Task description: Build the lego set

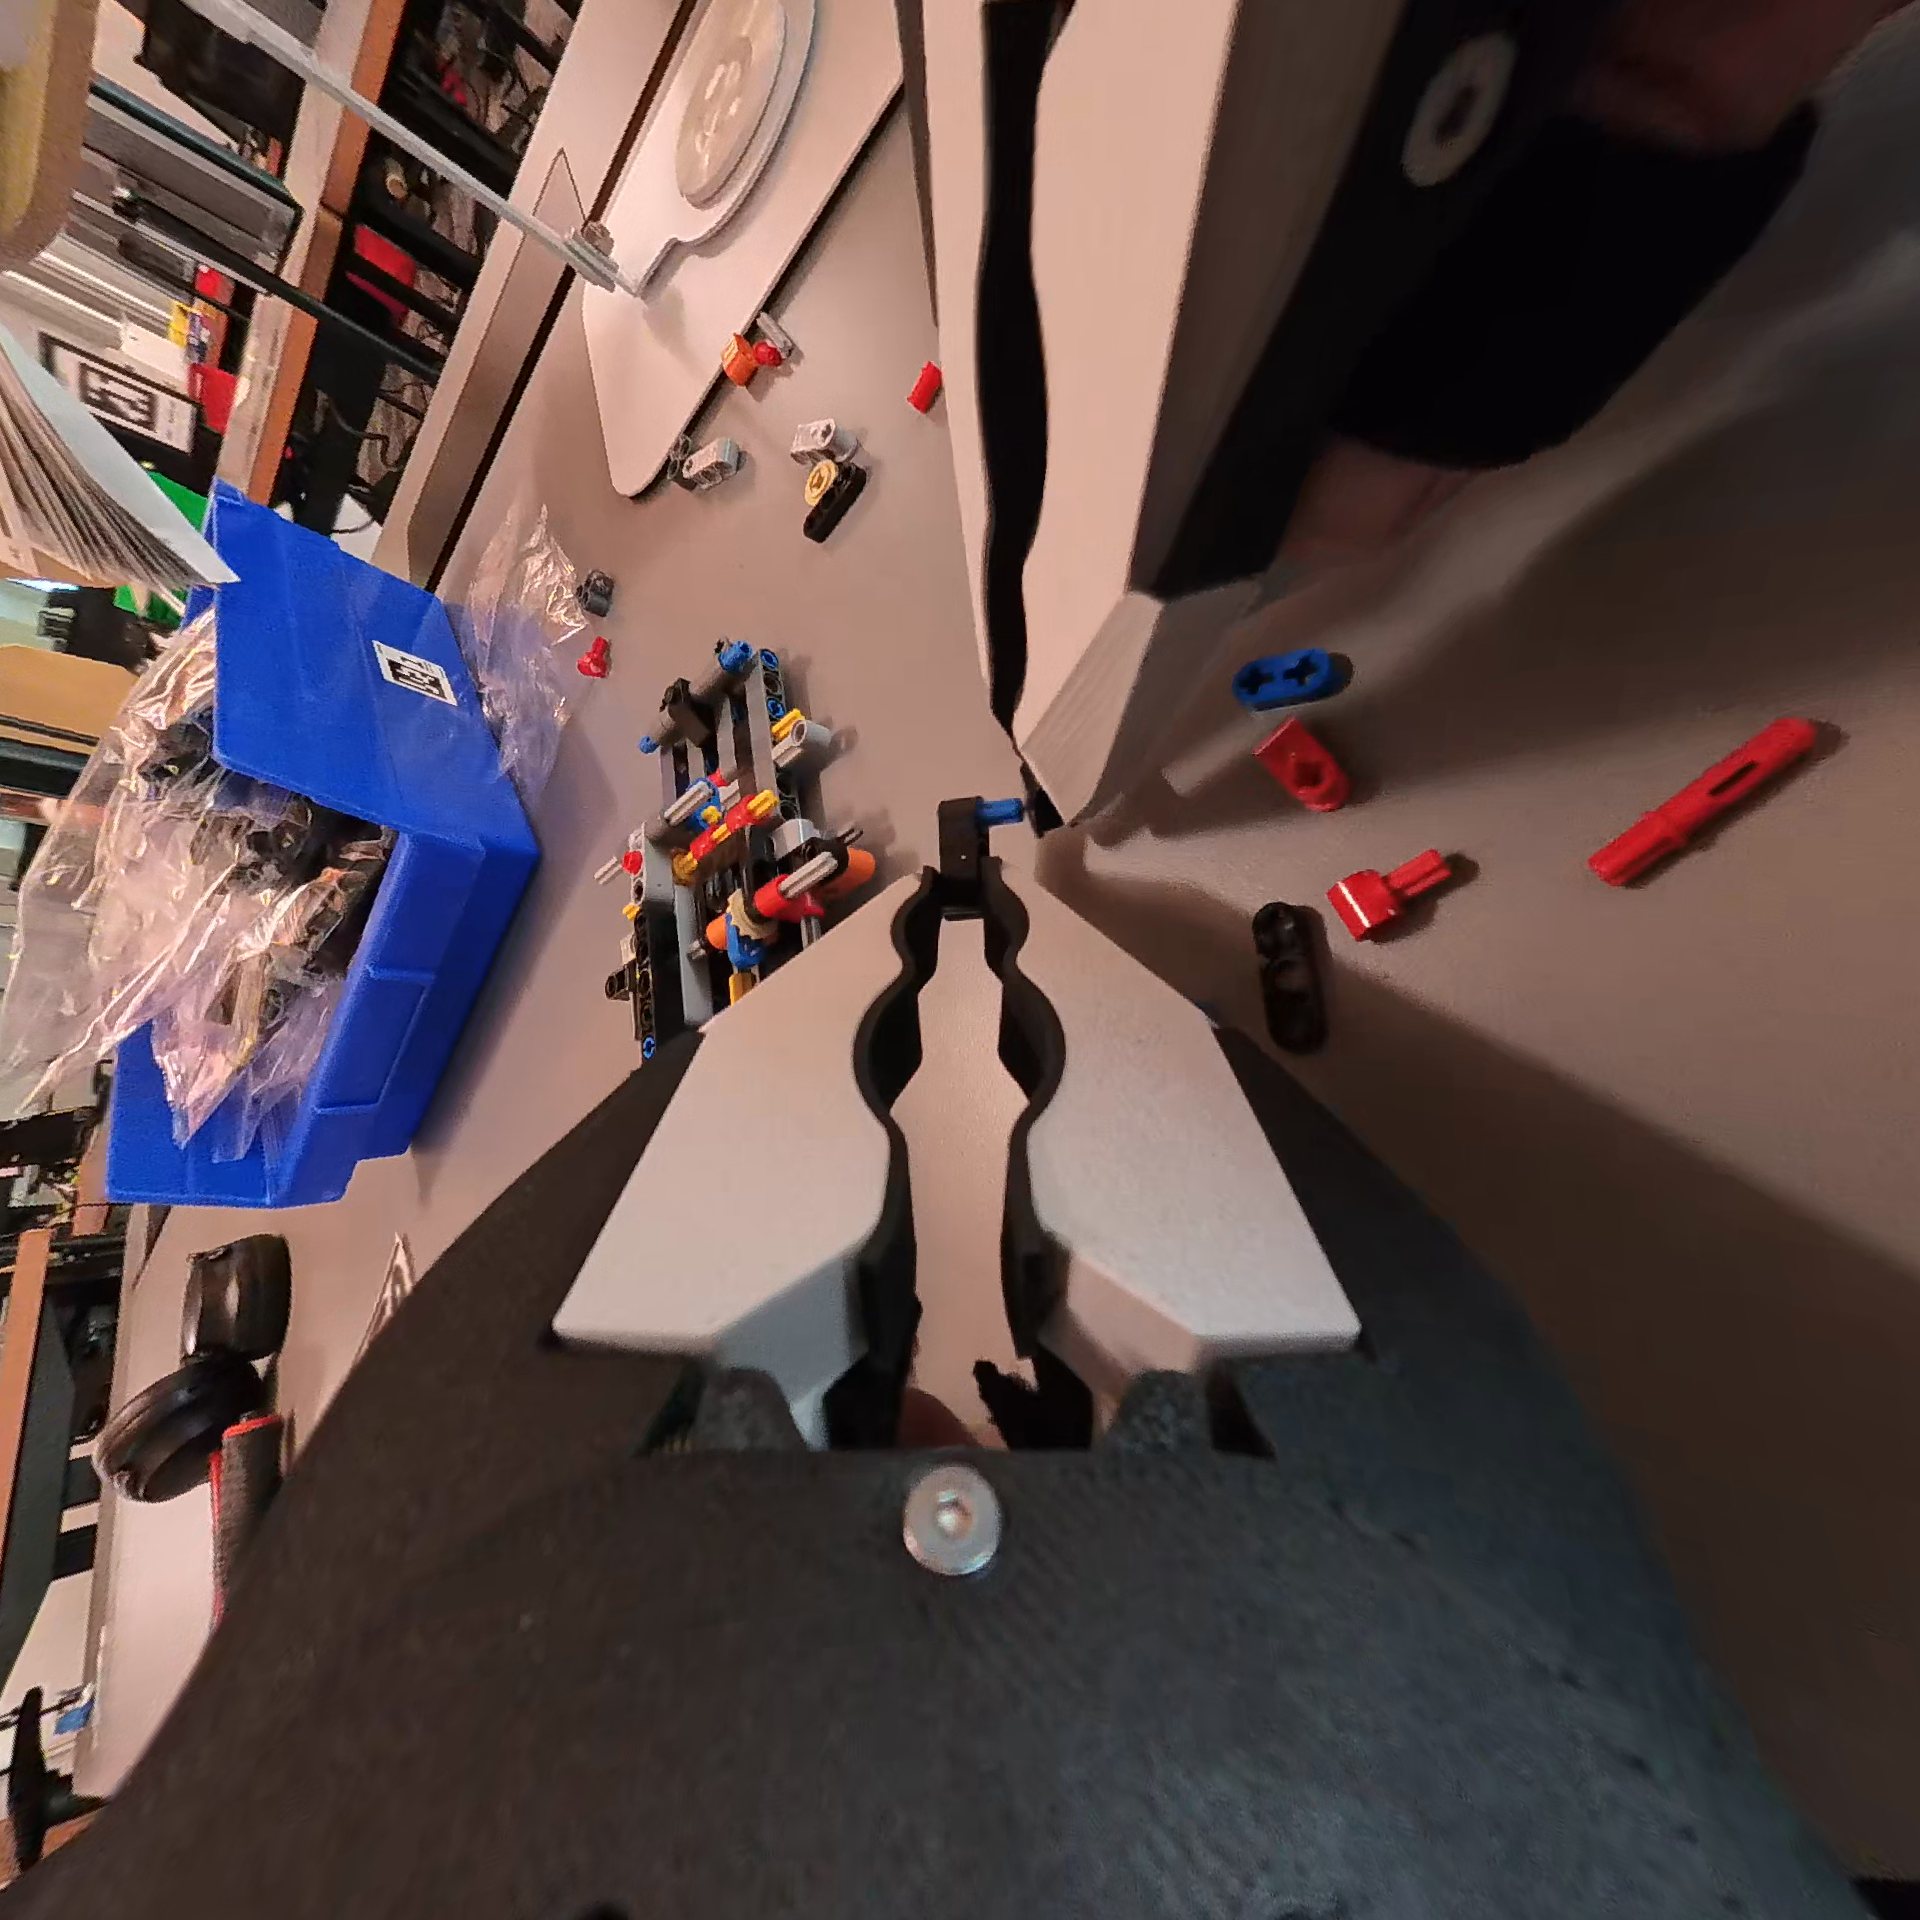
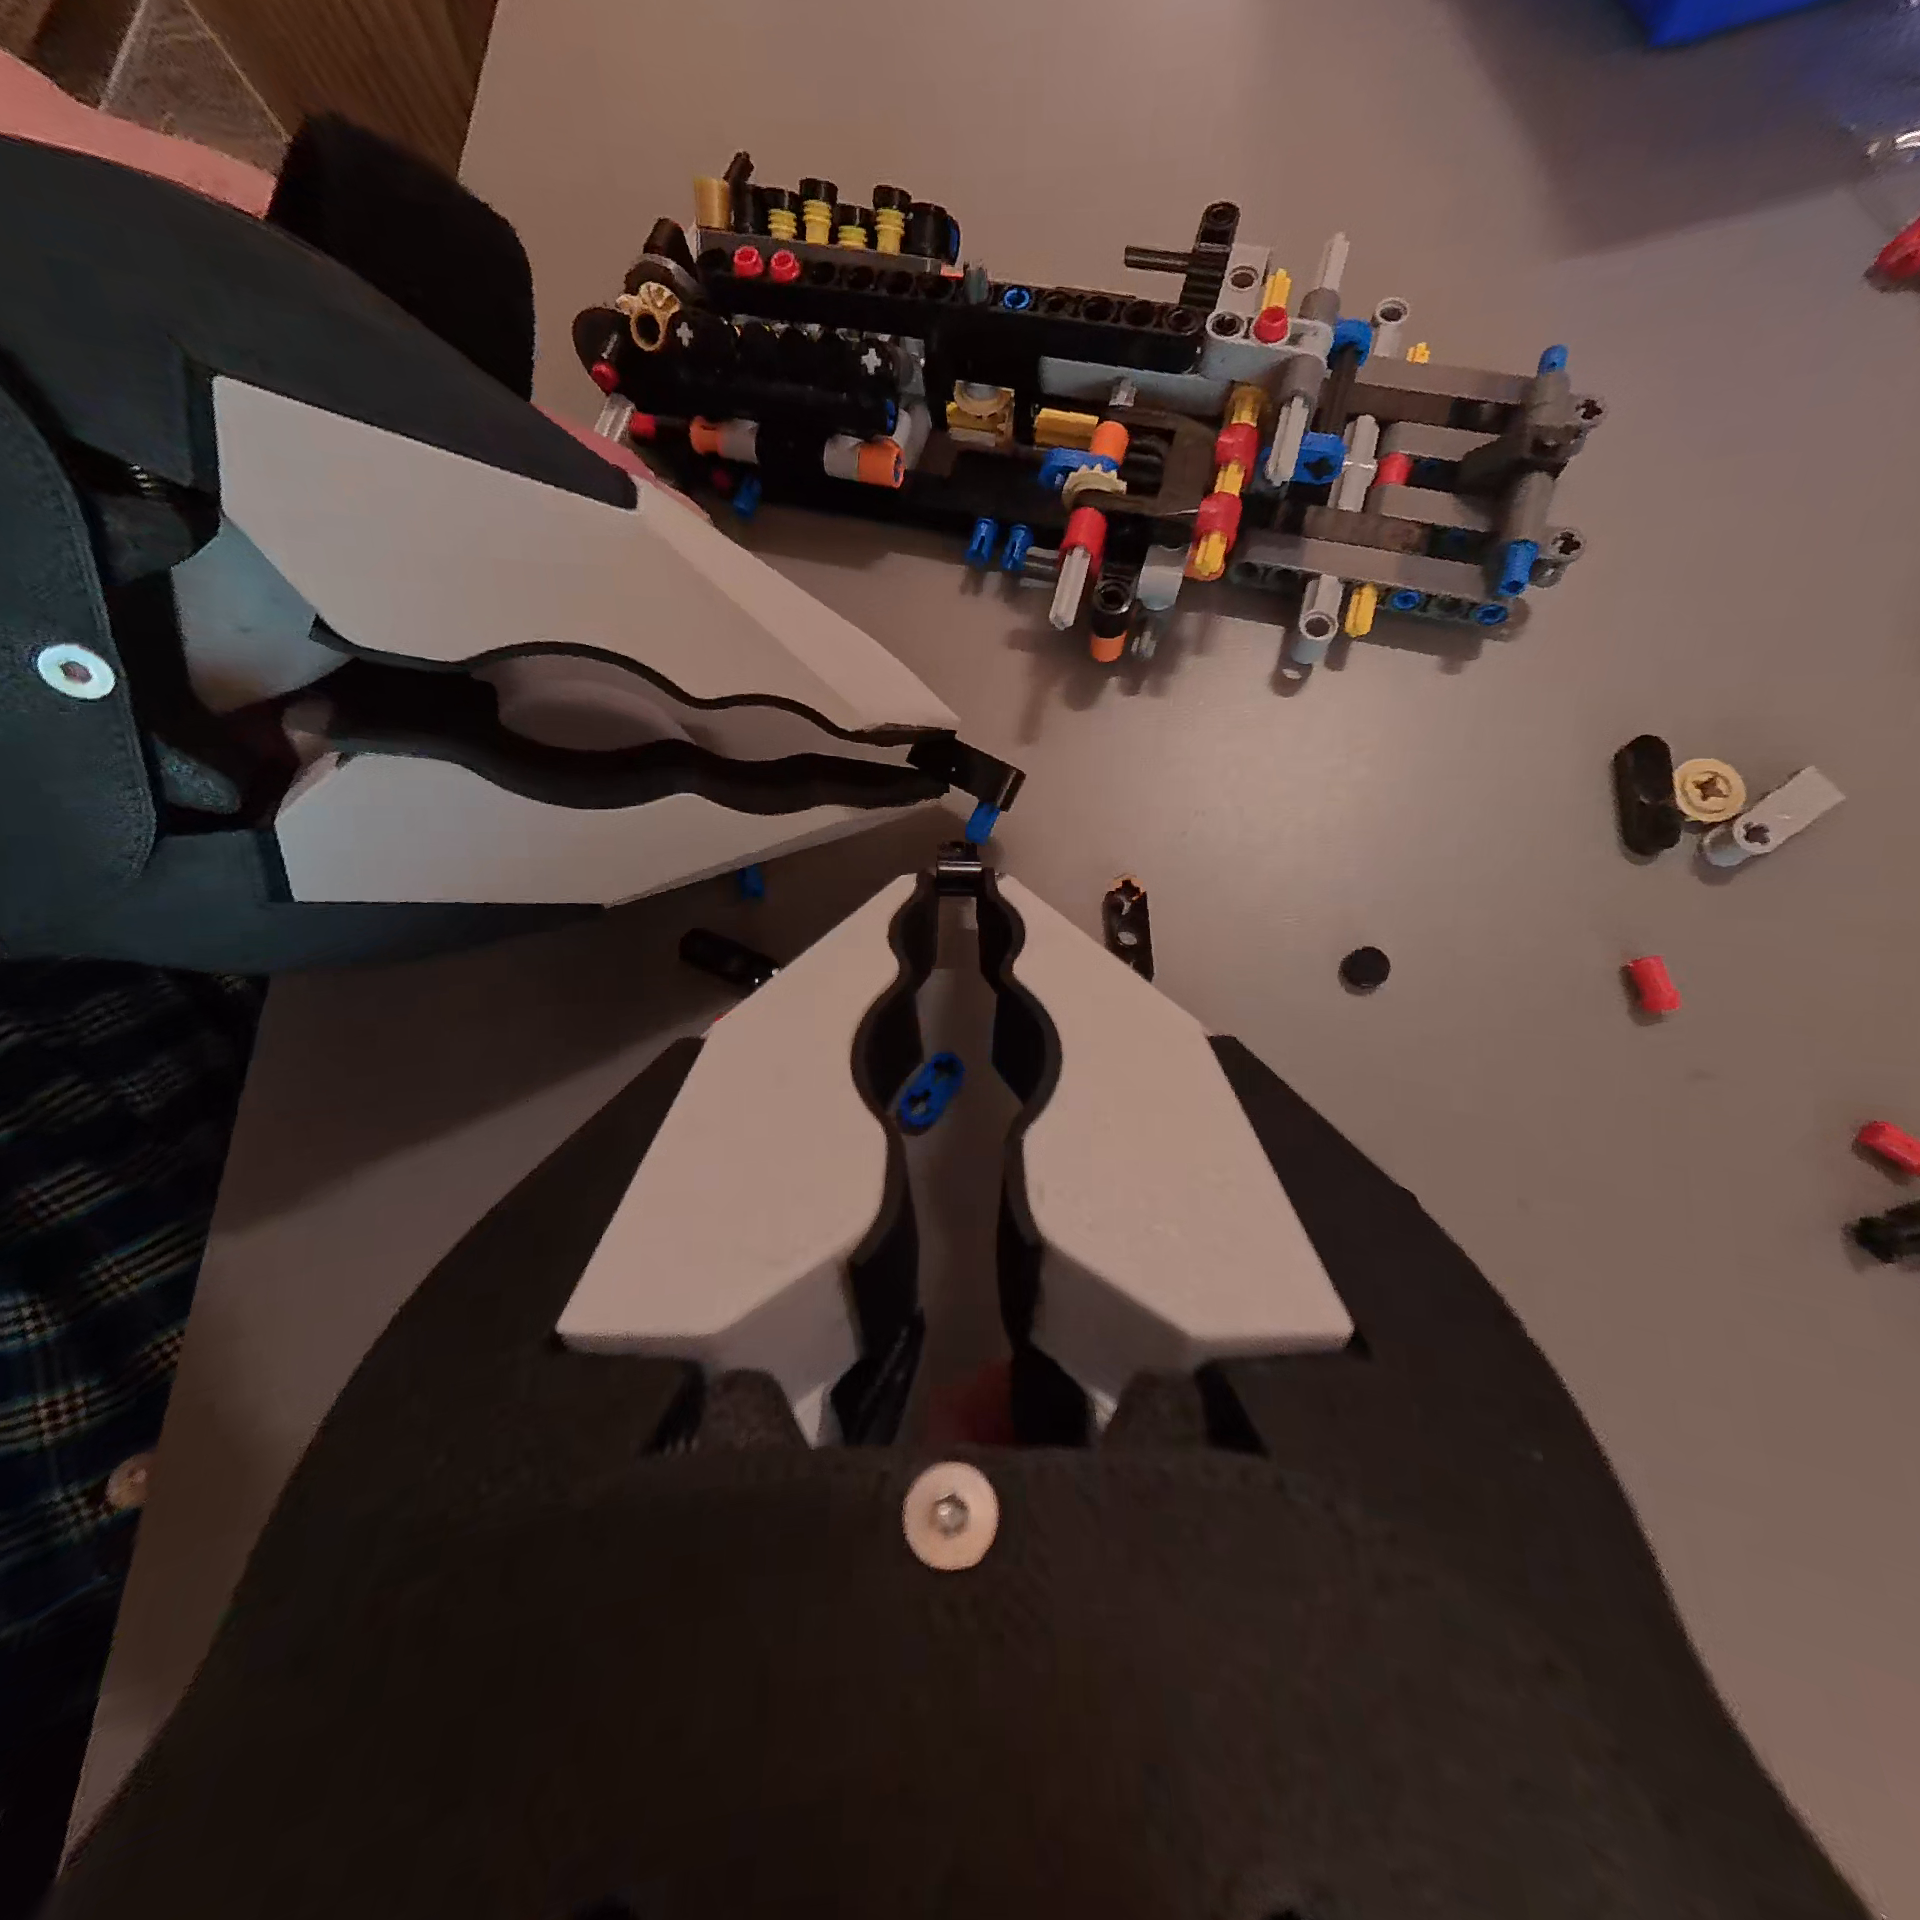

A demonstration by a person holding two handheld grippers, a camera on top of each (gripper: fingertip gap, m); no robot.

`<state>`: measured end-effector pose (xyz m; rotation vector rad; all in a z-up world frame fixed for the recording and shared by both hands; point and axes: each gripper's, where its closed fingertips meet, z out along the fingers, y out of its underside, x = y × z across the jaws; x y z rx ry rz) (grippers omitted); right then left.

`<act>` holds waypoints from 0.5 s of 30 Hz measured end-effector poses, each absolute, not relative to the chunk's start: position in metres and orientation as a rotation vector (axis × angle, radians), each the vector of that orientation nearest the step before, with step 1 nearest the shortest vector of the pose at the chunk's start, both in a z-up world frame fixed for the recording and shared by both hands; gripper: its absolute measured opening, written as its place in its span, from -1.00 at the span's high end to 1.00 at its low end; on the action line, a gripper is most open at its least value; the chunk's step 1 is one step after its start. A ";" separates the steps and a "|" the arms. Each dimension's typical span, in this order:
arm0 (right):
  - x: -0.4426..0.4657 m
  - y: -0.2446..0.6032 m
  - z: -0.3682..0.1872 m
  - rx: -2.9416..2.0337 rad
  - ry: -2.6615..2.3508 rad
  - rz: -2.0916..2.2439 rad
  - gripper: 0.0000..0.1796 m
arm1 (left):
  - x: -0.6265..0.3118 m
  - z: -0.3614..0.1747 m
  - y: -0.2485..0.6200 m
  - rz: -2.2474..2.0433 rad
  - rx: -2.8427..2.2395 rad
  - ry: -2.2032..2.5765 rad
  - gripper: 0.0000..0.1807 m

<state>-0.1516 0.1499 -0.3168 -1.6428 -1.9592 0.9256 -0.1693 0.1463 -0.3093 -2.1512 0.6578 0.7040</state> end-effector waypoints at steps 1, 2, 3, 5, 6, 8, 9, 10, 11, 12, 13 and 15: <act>-0.152 0.150 -0.318 -1.648 -1.956 0.918 0.95 | -0.169 -0.310 0.146 0.704 -2.153 0.658 0.94; -0.152 0.151 -0.318 -1.651 -1.947 0.904 0.95 | -0.170 -0.311 0.145 0.709 -2.157 0.659 0.94; -0.153 0.152 -0.319 -1.651 -1.944 0.891 0.95 | -0.171 -0.311 0.145 0.713 -2.159 0.660 0.93; -0.153 0.151 -0.319 -1.654 -1.937 0.889 0.95 | -0.171 -0.312 0.144 0.713 -2.165 0.660 0.93; -0.154 0.152 -0.319 -1.654 -1.934 0.884 0.95 | -0.171 -0.312 0.145 0.718 -2.165 0.661 0.94; -0.155 0.152 -0.320 -1.652 -1.932 0.871 0.95 | -0.170 -0.311 0.145 0.710 -2.163 0.657 0.94; -0.155 0.153 -0.320 -1.654 -1.929 0.867 0.95 | -0.171 -0.311 0.145 0.717 -2.163 0.661 0.94; -0.155 0.153 -0.321 -1.657 -1.927 0.865 0.95 | -0.170 -0.311 0.146 0.715 -2.167 0.660 0.94; -0.155 0.154 -0.320 -1.657 -1.921 0.864 0.95 | -0.171 -0.312 0.145 0.717 -2.171 0.660 0.94; -0.156 0.154 -0.320 -1.656 -1.917 0.861 0.95 | -0.171 -0.312 0.145 0.725 -2.172 0.664 0.94; -0.155 0.154 -0.321 -1.657 -1.919 0.859 0.95 | -0.171 -0.313 0.145 0.730 -2.173 0.668 0.94; -0.156 0.154 -0.322 -1.658 -1.917 0.849 0.95 | -0.171 -0.314 0.146 0.733 -2.180 0.669 0.94</act>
